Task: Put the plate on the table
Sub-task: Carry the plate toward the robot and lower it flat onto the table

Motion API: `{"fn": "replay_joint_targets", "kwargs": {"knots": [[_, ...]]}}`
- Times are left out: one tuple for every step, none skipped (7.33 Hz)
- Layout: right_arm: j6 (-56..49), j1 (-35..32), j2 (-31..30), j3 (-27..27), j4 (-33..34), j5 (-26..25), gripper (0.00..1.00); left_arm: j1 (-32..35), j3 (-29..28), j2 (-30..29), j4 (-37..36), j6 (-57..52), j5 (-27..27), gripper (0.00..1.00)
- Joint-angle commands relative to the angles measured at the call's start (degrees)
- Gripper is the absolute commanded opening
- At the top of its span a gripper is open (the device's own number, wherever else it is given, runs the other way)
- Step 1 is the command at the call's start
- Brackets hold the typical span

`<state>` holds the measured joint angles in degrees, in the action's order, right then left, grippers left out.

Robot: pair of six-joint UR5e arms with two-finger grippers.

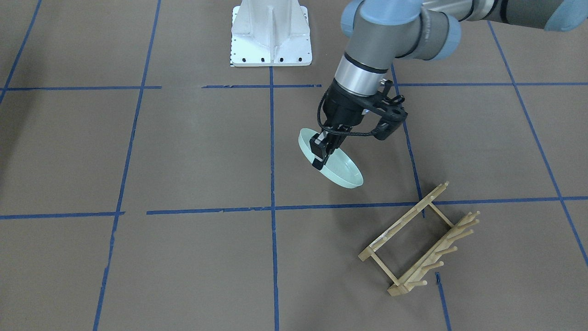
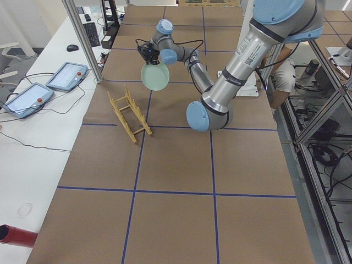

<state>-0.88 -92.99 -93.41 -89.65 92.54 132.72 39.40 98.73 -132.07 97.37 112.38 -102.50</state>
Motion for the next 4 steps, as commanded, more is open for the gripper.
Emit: {"fn": "replay_joint_targets", "kwargs": {"knots": [[0.00,0.00,-0.02,0.00,0.00,0.00,1.00,-6.06,-1.16,-4.94,-22.86,-7.60,0.63,0.00],[0.00,0.00,0.06,0.00,0.00,0.00,1.00,-8.26,-8.14,-7.99,-29.02,-10.83,0.63,0.00],[0.00,0.00,-0.02,0.00,0.00,0.00,1.00,-10.20,-12.56,-8.98,-30.39,-12.43,0.46,0.00],[0.00,0.00,-0.02,0.00,0.00,0.00,1.00,-12.31,-13.64,-8.90,-29.79,-12.62,0.45,0.00]]}}
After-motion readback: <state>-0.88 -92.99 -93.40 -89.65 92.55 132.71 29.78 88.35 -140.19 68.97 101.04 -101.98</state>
